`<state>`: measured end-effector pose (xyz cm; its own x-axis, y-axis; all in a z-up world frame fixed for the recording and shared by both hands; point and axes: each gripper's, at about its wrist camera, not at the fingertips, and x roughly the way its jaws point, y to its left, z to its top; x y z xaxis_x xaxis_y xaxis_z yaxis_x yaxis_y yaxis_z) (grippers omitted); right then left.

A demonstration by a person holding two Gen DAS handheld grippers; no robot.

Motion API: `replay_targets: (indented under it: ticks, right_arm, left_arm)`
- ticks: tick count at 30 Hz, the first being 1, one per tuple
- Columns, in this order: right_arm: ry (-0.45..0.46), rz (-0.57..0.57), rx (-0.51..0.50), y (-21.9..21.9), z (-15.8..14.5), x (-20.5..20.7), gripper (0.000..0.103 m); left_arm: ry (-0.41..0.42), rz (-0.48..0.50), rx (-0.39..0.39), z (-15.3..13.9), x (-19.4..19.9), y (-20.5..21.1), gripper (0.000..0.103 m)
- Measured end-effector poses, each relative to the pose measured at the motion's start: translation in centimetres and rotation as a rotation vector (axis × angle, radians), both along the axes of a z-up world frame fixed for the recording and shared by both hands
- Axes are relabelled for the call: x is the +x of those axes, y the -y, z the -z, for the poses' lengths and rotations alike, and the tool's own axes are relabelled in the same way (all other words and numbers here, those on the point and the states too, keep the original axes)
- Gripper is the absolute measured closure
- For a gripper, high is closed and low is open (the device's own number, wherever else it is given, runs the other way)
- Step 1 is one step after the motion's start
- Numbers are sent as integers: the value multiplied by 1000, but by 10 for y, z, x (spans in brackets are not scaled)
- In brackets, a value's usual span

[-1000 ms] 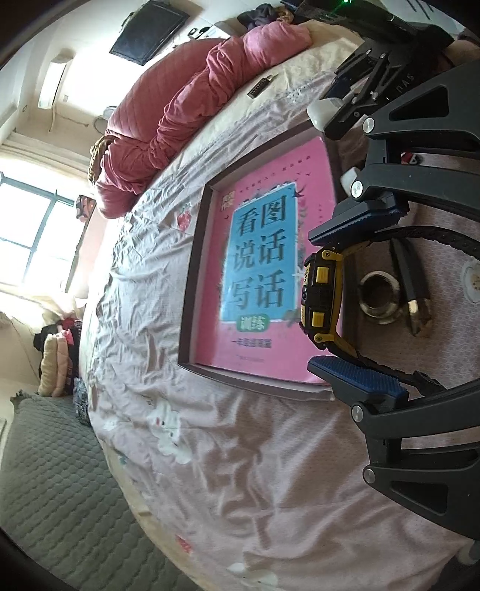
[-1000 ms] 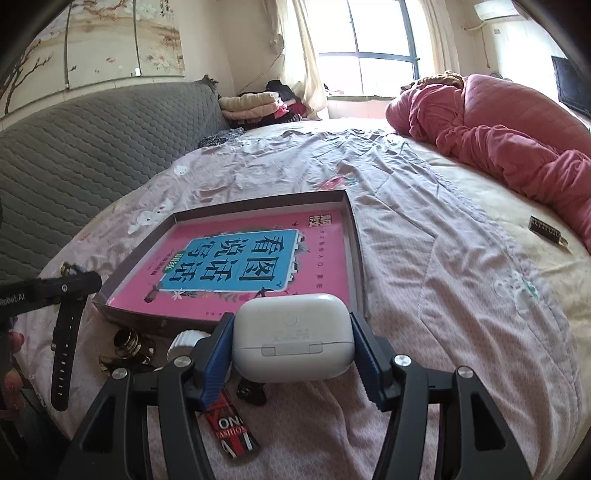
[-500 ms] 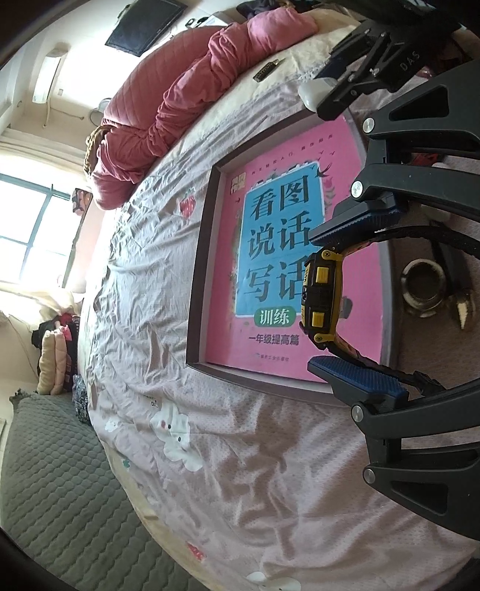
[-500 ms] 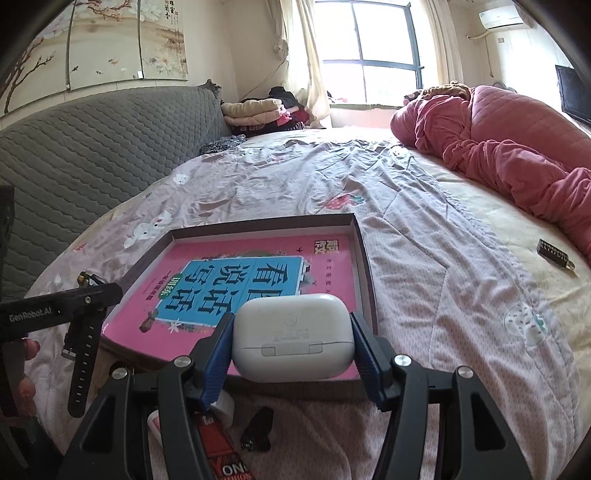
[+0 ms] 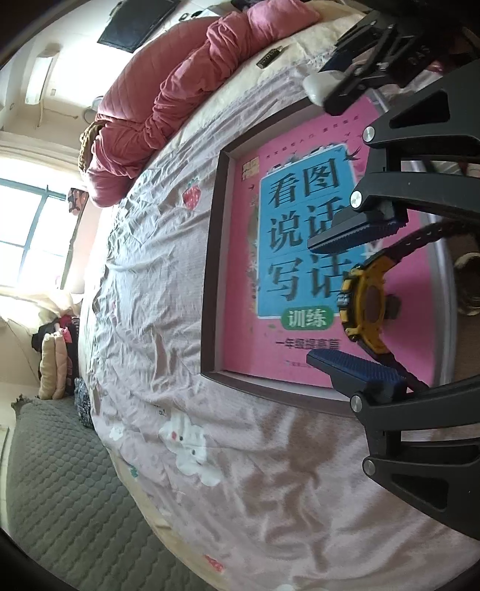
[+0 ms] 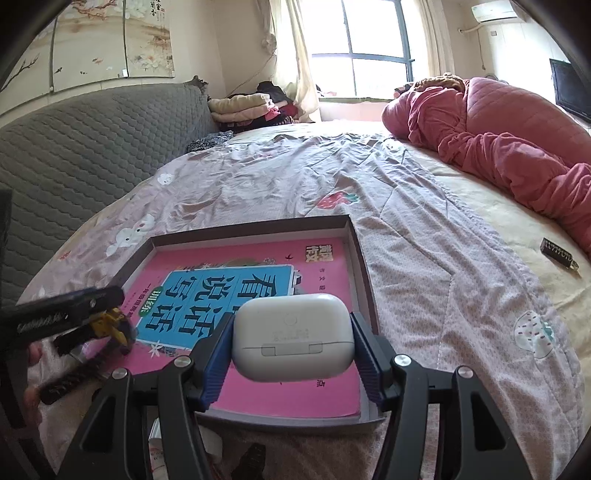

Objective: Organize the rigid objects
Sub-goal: 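Lift the watch with the left gripper while the right carries the earbud case over the box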

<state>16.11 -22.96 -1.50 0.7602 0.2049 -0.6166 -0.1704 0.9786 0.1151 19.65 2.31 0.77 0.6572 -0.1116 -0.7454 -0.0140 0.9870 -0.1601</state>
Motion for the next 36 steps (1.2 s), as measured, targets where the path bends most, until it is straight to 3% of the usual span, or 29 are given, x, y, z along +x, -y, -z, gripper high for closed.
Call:
replay_targets:
  ticks: [10,16,24,36]
  right_arm:
    - [-16,-4,-14,-2,9,4,43]
    - [-20,-6,-14,-2,13,4,43]
    - [-26,-14,-23,-5,13,6,43]
    - [-80,-17,-69,-5,17,13,43]
  left_arm:
    - [-35,5,19,19,13,-1,48]
    - [41,4,20,-4,-11,-10,48]
    - [-18,6,87,5,-27,-12,48]
    - [-45,7,92,25,-7,1,48]
